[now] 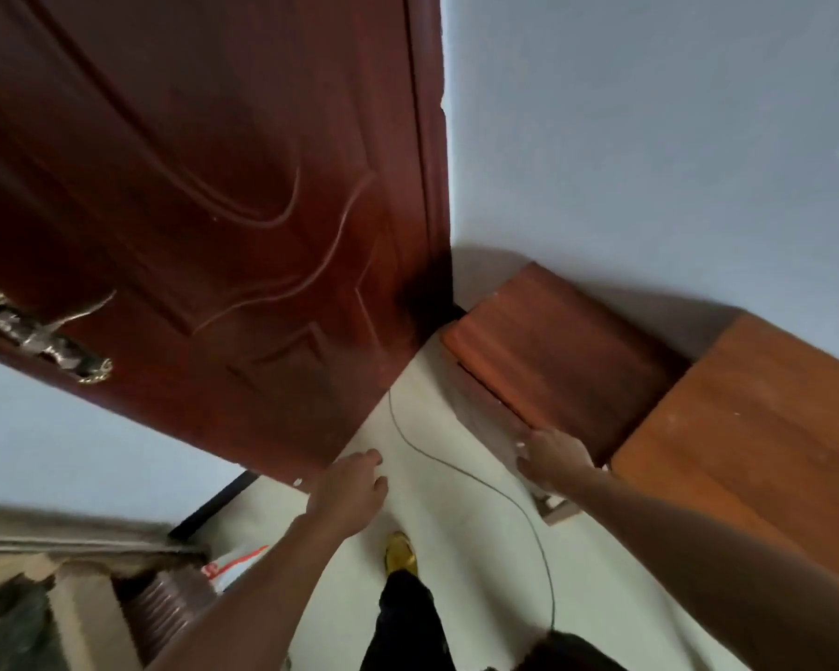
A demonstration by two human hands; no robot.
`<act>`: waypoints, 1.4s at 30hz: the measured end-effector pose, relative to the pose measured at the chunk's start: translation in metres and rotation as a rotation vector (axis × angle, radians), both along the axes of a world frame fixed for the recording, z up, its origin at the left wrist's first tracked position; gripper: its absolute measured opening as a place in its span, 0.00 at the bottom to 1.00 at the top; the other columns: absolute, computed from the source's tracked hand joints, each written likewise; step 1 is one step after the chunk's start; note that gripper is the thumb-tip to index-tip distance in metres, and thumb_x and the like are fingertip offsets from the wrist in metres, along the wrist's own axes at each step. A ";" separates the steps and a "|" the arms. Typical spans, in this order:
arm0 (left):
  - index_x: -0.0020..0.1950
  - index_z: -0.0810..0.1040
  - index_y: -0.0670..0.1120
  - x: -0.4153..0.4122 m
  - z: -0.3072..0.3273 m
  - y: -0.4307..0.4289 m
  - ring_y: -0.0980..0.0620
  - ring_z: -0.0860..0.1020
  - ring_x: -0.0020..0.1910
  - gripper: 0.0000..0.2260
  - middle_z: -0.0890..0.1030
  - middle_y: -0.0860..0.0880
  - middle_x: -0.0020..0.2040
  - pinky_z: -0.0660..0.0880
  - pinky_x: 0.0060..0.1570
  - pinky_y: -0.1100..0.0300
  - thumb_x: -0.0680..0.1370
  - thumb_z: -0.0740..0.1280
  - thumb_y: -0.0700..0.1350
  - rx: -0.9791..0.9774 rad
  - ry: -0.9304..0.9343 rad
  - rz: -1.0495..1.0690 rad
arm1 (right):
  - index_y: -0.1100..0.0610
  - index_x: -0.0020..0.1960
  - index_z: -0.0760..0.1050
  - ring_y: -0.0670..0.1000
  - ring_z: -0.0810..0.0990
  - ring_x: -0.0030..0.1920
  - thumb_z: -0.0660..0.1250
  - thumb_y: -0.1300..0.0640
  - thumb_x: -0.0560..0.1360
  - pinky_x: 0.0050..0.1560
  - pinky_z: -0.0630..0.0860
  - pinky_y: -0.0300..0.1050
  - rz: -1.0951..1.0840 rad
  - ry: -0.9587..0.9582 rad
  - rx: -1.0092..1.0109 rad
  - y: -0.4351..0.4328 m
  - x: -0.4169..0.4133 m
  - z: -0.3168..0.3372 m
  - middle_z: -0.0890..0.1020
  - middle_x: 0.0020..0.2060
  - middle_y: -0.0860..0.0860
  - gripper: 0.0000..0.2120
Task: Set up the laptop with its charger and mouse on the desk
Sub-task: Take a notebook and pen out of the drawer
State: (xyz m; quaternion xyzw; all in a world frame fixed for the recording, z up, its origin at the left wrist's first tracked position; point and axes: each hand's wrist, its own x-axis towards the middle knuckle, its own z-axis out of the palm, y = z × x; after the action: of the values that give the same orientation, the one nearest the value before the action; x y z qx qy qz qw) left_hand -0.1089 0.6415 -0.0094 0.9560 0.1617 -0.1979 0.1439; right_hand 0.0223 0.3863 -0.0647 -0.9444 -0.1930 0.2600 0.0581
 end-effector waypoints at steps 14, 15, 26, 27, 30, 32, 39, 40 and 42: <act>0.60 0.78 0.44 0.211 -0.079 0.074 0.43 0.80 0.51 0.14 0.84 0.44 0.47 0.75 0.51 0.55 0.77 0.65 0.48 -0.125 0.230 -0.298 | 0.52 0.64 0.76 0.58 0.79 0.58 0.65 0.49 0.75 0.53 0.74 0.46 -1.033 0.303 0.114 0.016 0.025 -0.108 0.80 0.59 0.55 0.18; 0.60 0.78 0.44 0.221 -0.089 0.076 0.43 0.80 0.51 0.14 0.84 0.44 0.47 0.75 0.51 0.55 0.77 0.65 0.48 -0.145 0.248 -0.264 | 0.54 0.64 0.75 0.59 0.79 0.58 0.66 0.49 0.75 0.54 0.74 0.46 -1.140 0.334 0.154 0.016 0.026 -0.122 0.80 0.58 0.56 0.19; 0.74 0.62 0.45 0.332 -0.221 0.053 0.44 0.77 0.48 0.23 0.72 0.45 0.54 0.78 0.42 0.51 0.80 0.63 0.42 -0.555 0.355 0.377 | 0.56 0.66 0.69 0.54 0.81 0.33 0.51 0.52 0.82 0.36 0.81 0.47 -2.584 0.036 0.922 0.016 0.064 -0.213 0.75 0.56 0.55 0.17; 0.75 0.61 0.46 0.341 -0.227 0.048 0.43 0.77 0.50 0.24 0.71 0.45 0.57 0.78 0.43 0.50 0.80 0.63 0.43 -0.570 0.340 0.395 | 0.55 0.65 0.70 0.54 0.82 0.33 0.50 0.53 0.81 0.36 0.80 0.46 -2.570 -0.019 0.907 0.017 0.063 -0.215 0.76 0.54 0.55 0.17; 0.70 0.67 0.44 0.360 -0.263 0.035 0.43 0.78 0.50 0.18 0.72 0.46 0.58 0.80 0.41 0.52 0.80 0.61 0.43 -0.592 0.362 0.421 | 0.54 0.57 0.73 0.55 0.84 0.35 0.49 0.54 0.80 0.39 0.80 0.47 -2.536 -0.128 0.889 0.022 0.058 -0.231 0.79 0.49 0.58 0.15; 0.65 0.70 0.42 0.362 -0.276 0.026 0.43 0.79 0.49 0.13 0.73 0.45 0.57 0.80 0.41 0.52 0.80 0.59 0.41 -0.615 0.369 0.449 | 0.53 0.58 0.73 0.58 0.85 0.38 0.51 0.52 0.80 0.41 0.81 0.49 -2.523 -0.169 0.903 0.022 0.055 -0.234 0.80 0.48 0.58 0.15; 0.46 0.73 0.45 0.343 -0.290 0.030 0.44 0.80 0.46 0.06 0.76 0.48 0.43 0.79 0.45 0.53 0.81 0.58 0.42 -0.644 0.243 0.428 | 0.55 0.50 0.69 0.53 0.86 0.38 0.62 0.51 0.78 0.39 0.81 0.48 -2.423 -0.276 0.781 0.032 0.043 -0.250 0.84 0.46 0.59 0.08; 0.44 0.73 0.46 0.340 -0.290 0.034 0.44 0.80 0.44 0.07 0.76 0.48 0.42 0.80 0.46 0.53 0.81 0.60 0.42 -0.637 0.244 0.414 | 0.55 0.50 0.69 0.52 0.86 0.37 0.63 0.52 0.77 0.38 0.81 0.47 -2.435 -0.279 0.752 0.036 0.038 -0.250 0.84 0.46 0.60 0.07; 0.44 0.72 0.44 0.333 -0.288 0.042 0.44 0.79 0.42 0.05 0.75 0.48 0.40 0.80 0.45 0.52 0.80 0.63 0.42 -0.639 0.258 0.388 | 0.55 0.52 0.71 0.51 0.85 0.36 0.64 0.54 0.77 0.38 0.80 0.46 -2.460 -0.269 0.731 0.046 0.028 -0.249 0.84 0.46 0.60 0.07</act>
State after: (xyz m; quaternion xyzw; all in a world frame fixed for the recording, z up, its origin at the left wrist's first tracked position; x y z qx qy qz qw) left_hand 0.2246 0.6836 -0.2977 0.7821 0.2863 -0.3257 0.4474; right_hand 0.0499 0.4318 -0.3138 -0.4485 0.7351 -0.1284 0.4919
